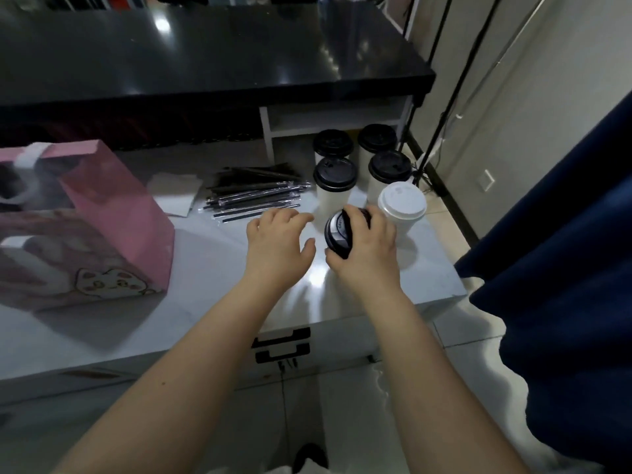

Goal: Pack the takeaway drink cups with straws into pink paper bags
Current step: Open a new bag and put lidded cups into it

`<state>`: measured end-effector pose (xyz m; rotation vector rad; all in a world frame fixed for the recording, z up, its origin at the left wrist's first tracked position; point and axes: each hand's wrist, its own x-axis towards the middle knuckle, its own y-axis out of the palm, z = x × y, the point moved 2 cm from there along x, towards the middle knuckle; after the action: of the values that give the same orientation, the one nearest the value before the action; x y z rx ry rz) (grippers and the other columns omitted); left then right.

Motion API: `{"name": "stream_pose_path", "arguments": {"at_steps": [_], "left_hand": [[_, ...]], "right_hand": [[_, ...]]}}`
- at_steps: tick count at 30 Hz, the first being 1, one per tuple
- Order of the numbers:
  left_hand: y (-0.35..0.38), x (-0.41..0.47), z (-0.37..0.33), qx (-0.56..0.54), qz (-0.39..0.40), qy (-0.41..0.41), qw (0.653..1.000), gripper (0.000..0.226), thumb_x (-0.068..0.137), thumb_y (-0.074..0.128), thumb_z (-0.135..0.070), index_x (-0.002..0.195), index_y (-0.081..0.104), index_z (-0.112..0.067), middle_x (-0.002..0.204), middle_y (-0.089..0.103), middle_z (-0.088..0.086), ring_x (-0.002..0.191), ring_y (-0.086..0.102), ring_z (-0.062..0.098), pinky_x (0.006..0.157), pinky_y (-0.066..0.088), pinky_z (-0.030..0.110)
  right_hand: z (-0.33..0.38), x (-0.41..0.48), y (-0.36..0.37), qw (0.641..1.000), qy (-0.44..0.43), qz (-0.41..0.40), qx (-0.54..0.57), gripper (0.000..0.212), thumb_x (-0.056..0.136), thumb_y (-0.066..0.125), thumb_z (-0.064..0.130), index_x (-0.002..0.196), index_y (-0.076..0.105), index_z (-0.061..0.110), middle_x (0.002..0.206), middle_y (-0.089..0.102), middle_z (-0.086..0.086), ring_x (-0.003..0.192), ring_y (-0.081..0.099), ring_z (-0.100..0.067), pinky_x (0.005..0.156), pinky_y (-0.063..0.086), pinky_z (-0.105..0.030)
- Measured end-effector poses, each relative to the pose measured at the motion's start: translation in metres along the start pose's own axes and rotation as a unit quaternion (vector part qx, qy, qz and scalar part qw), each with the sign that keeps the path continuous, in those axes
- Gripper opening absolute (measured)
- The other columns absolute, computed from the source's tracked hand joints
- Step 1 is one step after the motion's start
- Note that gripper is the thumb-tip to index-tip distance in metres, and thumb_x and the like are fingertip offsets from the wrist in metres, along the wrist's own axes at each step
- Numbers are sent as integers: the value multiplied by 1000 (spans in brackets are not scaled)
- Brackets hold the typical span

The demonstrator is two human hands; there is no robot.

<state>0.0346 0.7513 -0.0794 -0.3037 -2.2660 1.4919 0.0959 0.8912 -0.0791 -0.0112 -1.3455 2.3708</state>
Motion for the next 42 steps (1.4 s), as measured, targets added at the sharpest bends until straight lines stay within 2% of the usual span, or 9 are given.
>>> {"name": "stream_pose_path", "arguments": {"at_steps": [7, 18, 21, 24, 29, 33, 35, 37, 42], "left_hand": [[-118, -6, 65, 9, -167, -20, 986, 40, 79, 65, -25, 120, 66, -20, 118, 65, 1, 114, 52, 30, 90, 42, 44], [-255, -24, 225, -3, -243, -58, 968, 41, 81, 70, -19, 121, 65, -20, 115, 67, 1, 109, 58, 25, 95, 45, 41], [-276, -32, 283, -57, -214, -75, 972, 33, 81, 72, -22, 114, 68, -26, 105, 67, -8, 97, 61, 10, 87, 49, 30], [-287, -38, 336, -153, -140, -77, 975, 21, 79, 76, -28, 99, 72, -31, 88, 69, -17, 84, 63, -3, 80, 52, 21], [-282, -28, 385, -180, -26, 2, 983, 24, 76, 80, -23, 86, 71, -43, 86, 68, -26, 87, 62, -7, 79, 51, 19], [-271, -16, 400, -162, 73, 49, 983, 54, 72, 78, -34, 123, 60, -41, 117, 63, -19, 112, 57, 8, 99, 47, 45], [-266, -11, 404, -130, 127, 52, 982, 94, 65, 79, -52, 146, 31, -46, 152, 36, -8, 143, 27, 17, 119, 19, 55], [-259, -8, 408, -105, 172, 55, 978, 121, 60, 78, -62, 151, 0, -48, 164, -8, -5, 148, -16, 12, 118, -5, 50], [-249, -2, 413, -94, 191, 62, 975, 136, 58, 79, -63, 149, -19, -42, 158, -31, -7, 140, -34, 9, 120, -7, 49]], "right_hand": [[115, 37, -4, 986, -149, -15, 77, 75, 75, 77, 28, 141, 44, 23, 149, 29, -8, 137, 22, -30, 114, 26, -44], [298, 56, 2, 951, -283, -76, 101, 70, 77, 79, 29, 139, 47, 26, 150, 30, -5, 139, 20, -26, 115, 27, -48], [342, 53, 6, 940, -287, -77, 168, 70, 75, 76, 38, 138, 47, 30, 145, 32, 3, 135, 24, -18, 111, 27, -26], [388, 50, 22, 934, -303, -9, 190, 70, 73, 73, 43, 137, 45, 36, 138, 37, 10, 128, 30, -8, 97, 23, -9], [435, 43, 73, 946, -291, 89, 116, 71, 72, 68, 52, 137, 42, 42, 132, 38, 17, 121, 31, -3, 96, 29, -16], [443, 36, 103, 959, -266, 79, 52, 71, 74, 71, 51, 138, 44, 38, 133, 38, 16, 122, 31, -5, 97, 30, -19], [443, 34, 111, 966, -247, 63, 41, 72, 73, 71, 51, 138, 44, 37, 136, 38, 15, 125, 31, -6, 99, 28, -20], [441, 31, 113, 970, -233, 48, 43, 74, 69, 69, 53, 138, 45, 37, 135, 37, 15, 127, 30, -7, 103, 28, -24], [437, 24, 114, 966, -247, 74, 30, 73, 65, 69, 55, 133, 51, 33, 128, 42, 17, 120, 35, -5, 101, 31, -22]]}}
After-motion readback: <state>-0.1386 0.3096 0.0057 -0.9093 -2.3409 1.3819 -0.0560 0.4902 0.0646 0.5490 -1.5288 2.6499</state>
